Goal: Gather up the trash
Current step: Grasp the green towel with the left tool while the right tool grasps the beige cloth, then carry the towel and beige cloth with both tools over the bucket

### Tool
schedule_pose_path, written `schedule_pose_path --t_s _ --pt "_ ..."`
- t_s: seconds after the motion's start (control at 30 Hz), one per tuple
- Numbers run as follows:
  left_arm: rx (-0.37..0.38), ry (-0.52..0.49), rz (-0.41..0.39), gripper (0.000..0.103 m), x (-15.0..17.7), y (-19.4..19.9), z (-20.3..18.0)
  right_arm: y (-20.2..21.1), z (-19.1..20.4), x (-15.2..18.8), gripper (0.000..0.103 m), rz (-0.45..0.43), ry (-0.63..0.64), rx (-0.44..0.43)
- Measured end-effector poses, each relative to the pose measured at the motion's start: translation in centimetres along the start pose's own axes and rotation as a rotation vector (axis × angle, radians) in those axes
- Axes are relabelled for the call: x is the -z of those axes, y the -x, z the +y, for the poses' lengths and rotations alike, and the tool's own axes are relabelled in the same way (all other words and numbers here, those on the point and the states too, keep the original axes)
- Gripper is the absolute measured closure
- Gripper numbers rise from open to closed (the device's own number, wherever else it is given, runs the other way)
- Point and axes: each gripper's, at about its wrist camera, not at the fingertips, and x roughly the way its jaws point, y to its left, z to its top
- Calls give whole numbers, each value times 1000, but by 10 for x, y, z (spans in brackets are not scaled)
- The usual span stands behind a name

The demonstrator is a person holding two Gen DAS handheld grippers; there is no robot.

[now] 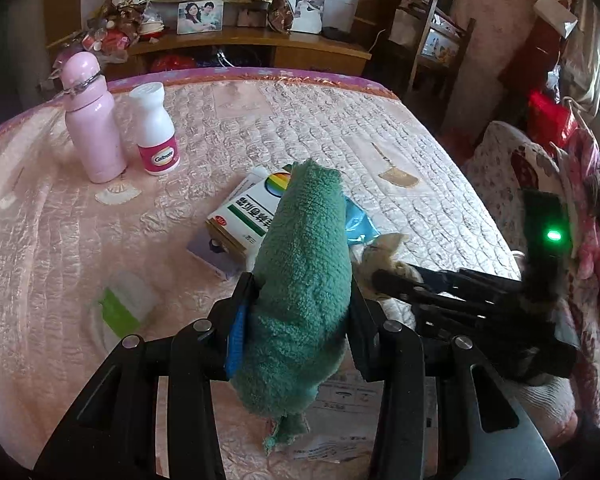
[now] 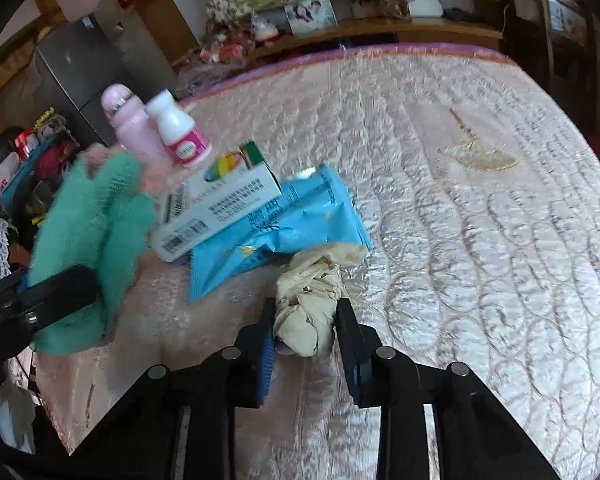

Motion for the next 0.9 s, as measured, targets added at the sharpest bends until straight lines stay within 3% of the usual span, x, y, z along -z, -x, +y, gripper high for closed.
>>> schedule_pose_path --t_s 0.43,0.9 --pt "13 -67 -47 63 12 24 -73 108 -22 40 76 -129 -19 41" --pt "124 -200 -46 63 12 29 -195 214 -96 86 76 -224 -80 202"
